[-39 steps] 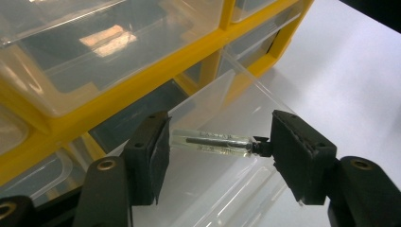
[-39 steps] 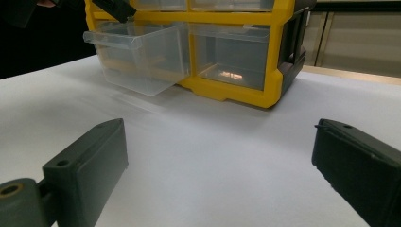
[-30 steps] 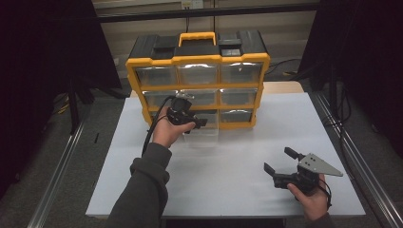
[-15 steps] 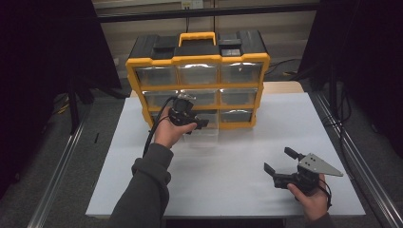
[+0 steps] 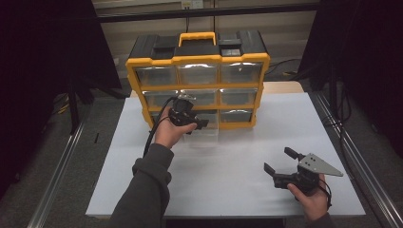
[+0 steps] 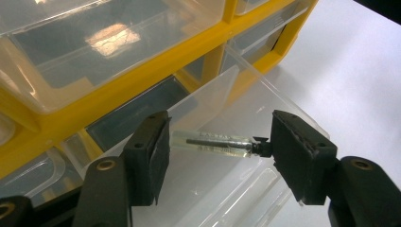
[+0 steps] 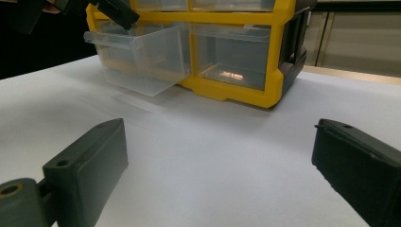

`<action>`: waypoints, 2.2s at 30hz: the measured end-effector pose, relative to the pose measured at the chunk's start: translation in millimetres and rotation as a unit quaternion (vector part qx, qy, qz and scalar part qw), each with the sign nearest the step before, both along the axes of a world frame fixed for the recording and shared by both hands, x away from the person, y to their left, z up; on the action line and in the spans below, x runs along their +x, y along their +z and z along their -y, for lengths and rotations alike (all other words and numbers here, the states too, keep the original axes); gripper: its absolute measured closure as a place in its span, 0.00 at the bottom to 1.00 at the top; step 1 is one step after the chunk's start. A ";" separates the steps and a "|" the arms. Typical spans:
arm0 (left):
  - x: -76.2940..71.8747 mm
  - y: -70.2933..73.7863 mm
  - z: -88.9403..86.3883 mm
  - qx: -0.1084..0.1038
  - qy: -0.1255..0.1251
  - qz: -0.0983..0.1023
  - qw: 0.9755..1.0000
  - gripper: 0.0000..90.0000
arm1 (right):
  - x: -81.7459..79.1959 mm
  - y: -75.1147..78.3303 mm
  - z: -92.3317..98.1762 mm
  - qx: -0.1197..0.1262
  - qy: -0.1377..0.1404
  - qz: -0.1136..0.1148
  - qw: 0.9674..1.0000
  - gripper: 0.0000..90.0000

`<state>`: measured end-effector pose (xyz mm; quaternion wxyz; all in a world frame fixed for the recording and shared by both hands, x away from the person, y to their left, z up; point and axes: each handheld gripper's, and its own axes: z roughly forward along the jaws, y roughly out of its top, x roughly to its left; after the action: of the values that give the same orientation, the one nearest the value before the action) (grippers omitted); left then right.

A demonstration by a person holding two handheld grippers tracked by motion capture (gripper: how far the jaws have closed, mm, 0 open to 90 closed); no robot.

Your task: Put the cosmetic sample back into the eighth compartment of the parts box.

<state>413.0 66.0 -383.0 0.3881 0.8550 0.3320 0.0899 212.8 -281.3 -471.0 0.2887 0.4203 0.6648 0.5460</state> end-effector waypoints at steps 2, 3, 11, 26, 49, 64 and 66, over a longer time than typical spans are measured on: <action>0.0 0.0 -0.3 0.000 0.001 0.001 1.000 0.43 | 0.3 -0.3 0.3 -0.002 0.001 0.000 1.000 0.04; 0.1 0.6 -0.9 0.004 0.001 0.000 1.000 0.43 | 0.7 -0.7 0.1 -0.001 0.000 0.002 1.000 0.04; -1.9 0.7 -3.4 -0.022 0.023 0.002 0.999 0.34 | 0.3 -0.3 -0.4 0.003 0.002 0.001 1.000 0.04; -13.0 6.3 -18.4 -0.032 0.020 0.018 0.999 0.21 | 1.0 -0.1 -1.3 -0.002 0.003 0.003 1.000 0.04; -41.6 2.5 -51.9 -0.092 0.040 0.060 0.993 0.09 | 0.3 -0.3 -1.6 -0.001 0.004 0.003 1.000 0.04; -62.5 -17.5 -87.2 -0.127 0.055 0.075 0.988 0.04 | 0.8 -0.7 -2.1 0.000 0.002 0.003 1.000 0.04; -64.1 -18.2 -91.7 -0.129 0.053 0.080 0.987 0.04 | 0.7 -0.6 -2.4 0.001 0.003 0.003 1.000 0.04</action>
<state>348.9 157.7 -401.2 0.5153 0.7688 0.3538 0.1348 213.5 -278.9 -471.6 0.2889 0.4173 0.6647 0.5483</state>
